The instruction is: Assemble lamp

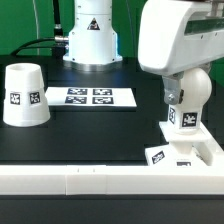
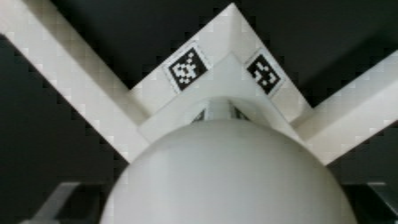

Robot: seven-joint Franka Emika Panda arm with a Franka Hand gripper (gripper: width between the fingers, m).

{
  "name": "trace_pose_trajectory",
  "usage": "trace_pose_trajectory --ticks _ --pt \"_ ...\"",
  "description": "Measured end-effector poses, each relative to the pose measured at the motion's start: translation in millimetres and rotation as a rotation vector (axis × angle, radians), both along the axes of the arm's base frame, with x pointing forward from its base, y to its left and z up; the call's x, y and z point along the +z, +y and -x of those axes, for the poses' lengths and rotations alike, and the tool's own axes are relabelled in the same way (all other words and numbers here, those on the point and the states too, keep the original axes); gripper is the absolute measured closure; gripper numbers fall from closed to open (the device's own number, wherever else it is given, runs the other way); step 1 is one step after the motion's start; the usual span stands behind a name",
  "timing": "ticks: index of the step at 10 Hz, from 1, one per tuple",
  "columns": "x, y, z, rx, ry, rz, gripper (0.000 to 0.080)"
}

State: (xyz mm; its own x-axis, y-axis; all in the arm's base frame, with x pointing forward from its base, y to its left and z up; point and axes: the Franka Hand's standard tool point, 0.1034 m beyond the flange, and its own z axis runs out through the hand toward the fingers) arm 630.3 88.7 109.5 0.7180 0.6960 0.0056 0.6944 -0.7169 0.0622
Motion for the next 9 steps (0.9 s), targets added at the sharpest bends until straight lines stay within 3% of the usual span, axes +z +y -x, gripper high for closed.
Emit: trace_pose_trajectory --ticks 4,7,9 --pt "-0.1 0.3 0.3 -0.242 -0.008 -0.018 0.0222" --pt "0.2 -2.0 -0.3 -0.547 -0.01 -0.075 0.0222" --pt "0.2 -2.6 -1.4 -0.687 -0.014 -0.089 0.0222"
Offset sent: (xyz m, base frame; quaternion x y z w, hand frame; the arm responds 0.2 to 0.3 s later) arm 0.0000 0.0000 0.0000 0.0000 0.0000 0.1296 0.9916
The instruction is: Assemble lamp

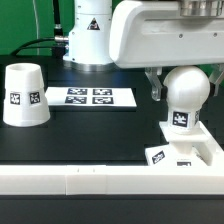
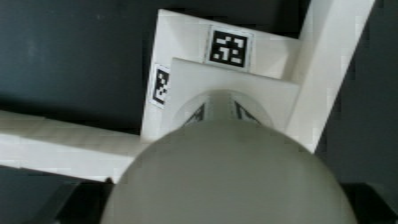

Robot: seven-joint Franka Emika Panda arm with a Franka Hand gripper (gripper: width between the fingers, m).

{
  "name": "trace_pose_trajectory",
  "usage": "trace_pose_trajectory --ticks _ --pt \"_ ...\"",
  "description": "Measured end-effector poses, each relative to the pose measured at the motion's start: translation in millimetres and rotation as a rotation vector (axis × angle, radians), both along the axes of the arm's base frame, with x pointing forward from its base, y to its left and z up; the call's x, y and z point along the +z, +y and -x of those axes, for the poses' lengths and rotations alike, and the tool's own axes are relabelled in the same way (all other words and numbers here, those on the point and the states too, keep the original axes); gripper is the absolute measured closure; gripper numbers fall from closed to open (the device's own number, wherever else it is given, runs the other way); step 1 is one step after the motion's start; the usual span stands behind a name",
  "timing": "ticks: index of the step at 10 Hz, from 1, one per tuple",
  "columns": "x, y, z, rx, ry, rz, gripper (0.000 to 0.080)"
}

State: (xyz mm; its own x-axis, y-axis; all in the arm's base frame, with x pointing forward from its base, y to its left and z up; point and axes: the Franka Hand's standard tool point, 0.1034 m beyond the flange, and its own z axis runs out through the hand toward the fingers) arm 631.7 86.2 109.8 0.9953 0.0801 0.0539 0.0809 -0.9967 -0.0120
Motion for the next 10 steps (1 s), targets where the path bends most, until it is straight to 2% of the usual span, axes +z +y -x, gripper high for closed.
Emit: trace_pose_trajectory --ticks 10 --pt "-1.2 2.0 3.9 -0.792 0.086 -0.065 0.0222"
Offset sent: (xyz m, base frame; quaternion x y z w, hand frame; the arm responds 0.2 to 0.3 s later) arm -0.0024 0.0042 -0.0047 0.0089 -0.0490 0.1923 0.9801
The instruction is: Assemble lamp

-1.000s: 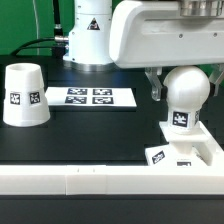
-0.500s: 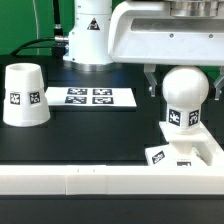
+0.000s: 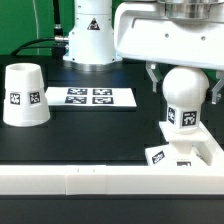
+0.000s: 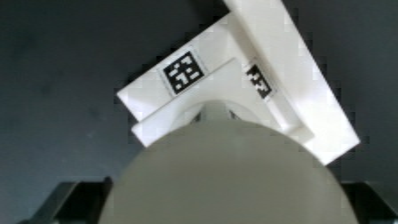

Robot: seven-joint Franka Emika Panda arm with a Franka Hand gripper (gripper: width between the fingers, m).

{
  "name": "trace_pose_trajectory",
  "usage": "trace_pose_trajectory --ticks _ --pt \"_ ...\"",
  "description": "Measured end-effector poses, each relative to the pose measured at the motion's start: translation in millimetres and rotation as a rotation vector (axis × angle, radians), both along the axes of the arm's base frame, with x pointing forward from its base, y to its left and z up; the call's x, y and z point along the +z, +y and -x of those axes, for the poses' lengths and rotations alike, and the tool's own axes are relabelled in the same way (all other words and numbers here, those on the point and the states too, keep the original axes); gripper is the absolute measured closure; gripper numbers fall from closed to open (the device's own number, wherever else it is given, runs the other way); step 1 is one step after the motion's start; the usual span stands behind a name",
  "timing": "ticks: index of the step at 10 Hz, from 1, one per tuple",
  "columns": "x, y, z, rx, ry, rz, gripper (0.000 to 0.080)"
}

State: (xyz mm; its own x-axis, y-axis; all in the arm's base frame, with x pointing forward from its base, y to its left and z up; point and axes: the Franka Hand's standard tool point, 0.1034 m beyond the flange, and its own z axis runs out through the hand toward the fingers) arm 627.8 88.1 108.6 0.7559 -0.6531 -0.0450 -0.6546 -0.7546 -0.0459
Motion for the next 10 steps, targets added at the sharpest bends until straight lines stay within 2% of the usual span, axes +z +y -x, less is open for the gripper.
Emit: trace_pose_trajectory --ticks 2,7,10 --pt "-0.3 0.2 -0.5 -0.1 0.002 -0.009 0.0222" --pt "-1.5 3.0 0.1 -0.395 0.031 -0.073 0.0222" --pt "-0.1 7.3 0.0 -0.549 0.045 -0.082 0.0222"
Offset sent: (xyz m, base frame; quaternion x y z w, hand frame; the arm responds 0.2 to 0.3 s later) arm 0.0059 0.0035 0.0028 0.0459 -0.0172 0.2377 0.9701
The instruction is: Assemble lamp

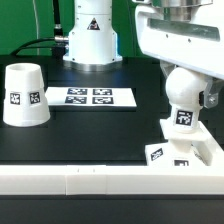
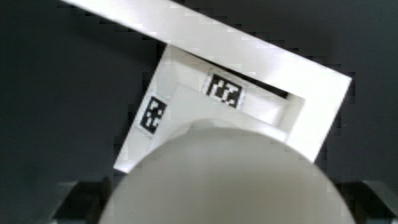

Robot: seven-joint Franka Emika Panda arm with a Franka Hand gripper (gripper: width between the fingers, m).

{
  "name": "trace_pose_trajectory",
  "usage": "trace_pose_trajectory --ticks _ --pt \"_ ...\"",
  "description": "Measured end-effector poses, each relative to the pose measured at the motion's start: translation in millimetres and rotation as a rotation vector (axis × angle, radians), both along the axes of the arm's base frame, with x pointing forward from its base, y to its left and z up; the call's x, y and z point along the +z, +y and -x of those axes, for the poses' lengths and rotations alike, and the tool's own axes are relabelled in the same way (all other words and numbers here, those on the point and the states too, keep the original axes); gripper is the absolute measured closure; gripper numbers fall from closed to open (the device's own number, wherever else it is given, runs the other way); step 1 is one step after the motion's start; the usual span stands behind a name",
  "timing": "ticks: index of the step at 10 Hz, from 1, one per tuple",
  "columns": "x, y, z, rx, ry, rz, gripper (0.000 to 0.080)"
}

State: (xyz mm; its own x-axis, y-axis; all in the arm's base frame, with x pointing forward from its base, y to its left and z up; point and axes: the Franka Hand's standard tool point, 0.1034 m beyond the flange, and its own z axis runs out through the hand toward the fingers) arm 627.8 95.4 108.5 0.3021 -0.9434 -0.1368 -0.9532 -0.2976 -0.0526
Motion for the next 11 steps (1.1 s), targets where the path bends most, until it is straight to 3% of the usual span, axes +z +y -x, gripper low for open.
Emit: trace_pose_trajectory --ticks 3,4,5,10,11 --pt "0.0 2.1 0.3 -0.065 0.01 -0.002 0.0222" --pt "-0.2 2.3 0.4 -0.048 0.008 -0.002 0.0127" --pt "-0.3 2.5 1.1 -0.012 0.006 0.002 0.0127" --pt "10.9 18.9 13.9 0.496 -0.015 -0.007 0.01" --pt "12.8 17.5 23.4 0.584 -0.021 -0.01 0.01"
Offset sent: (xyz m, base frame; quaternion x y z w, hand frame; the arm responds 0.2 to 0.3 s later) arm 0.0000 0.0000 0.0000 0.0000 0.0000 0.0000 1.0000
